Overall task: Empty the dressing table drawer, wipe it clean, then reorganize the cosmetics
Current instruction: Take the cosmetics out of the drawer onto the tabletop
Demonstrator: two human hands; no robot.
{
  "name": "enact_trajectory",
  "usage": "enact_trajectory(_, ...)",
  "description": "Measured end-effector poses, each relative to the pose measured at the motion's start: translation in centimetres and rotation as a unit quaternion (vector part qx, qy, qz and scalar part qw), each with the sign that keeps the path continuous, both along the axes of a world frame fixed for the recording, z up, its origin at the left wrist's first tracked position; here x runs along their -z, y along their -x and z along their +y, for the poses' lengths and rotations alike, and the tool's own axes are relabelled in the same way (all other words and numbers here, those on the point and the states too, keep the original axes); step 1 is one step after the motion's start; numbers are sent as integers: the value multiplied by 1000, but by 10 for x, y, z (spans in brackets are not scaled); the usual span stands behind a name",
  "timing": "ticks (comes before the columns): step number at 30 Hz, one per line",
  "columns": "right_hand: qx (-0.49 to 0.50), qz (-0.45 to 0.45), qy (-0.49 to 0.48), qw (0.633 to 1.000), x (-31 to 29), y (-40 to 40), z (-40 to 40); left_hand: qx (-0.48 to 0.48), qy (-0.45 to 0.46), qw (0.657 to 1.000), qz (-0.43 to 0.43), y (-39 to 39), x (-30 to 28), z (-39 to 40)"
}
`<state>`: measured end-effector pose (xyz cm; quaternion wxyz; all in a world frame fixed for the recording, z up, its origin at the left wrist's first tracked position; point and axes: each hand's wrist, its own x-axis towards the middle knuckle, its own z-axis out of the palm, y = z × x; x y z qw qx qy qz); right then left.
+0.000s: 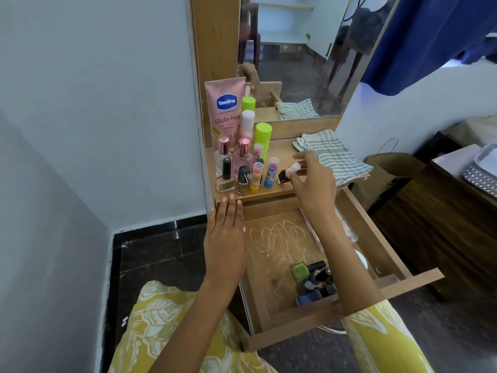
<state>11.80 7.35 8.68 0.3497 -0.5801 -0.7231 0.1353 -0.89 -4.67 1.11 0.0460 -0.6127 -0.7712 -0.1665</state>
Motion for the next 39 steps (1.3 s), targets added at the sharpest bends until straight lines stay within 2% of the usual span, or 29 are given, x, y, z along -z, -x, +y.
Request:
enact_trajectory(2, 0, -1, 3, 1000, 5, 3, 5, 0, -1, 1000, -2, 0, 1, 1)
enact_trajectory(7, -46, 73, -12, 996, 12, 5, 12, -2, -4, 1000, -5, 0, 3, 1)
enact_trajectory(11, -58, 106, 20, 993, 18, 14, 26, -1, -6, 1000, -15, 0, 5, 1)
enact_trajectory(17, -43, 150, 53, 986, 27, 24, 32, 2, -9, 1000, -25, 0, 0, 2)
enact_trajectory(22, -30, 203, 62, 977, 29, -3, 4, 0, -7, 1000, -19, 0, 1, 2)
enact_trajectory(25, -51, 87, 41, 994, 28, -34, -26, -1, -1, 1000, -8, 0, 3, 2)
enact_trajectory(27, -93, -46, 102, 989, 31, -53, -41, -4, 3, 1000, 0, 1, 5, 2)
enact_trajectory(28, -113, -122, 152, 974, 33, -61, -47, -5, 5, 1000, 1, 1, 5, 2)
enact_trajectory(31, -147, -318, 274, 896, 43, -69, -62, -3, 13, 1000, 6, 1, 4, 1)
enact_trajectory(34, -151, -406, 318, 843, 54, -62, -71, 0, 11, 1000, -4, 1, 3, 0)
enact_trajectory(39, -126, -501, 290, 806, 68, -42, -73, -2, 14, 1000, -4, 1, 1, 0)
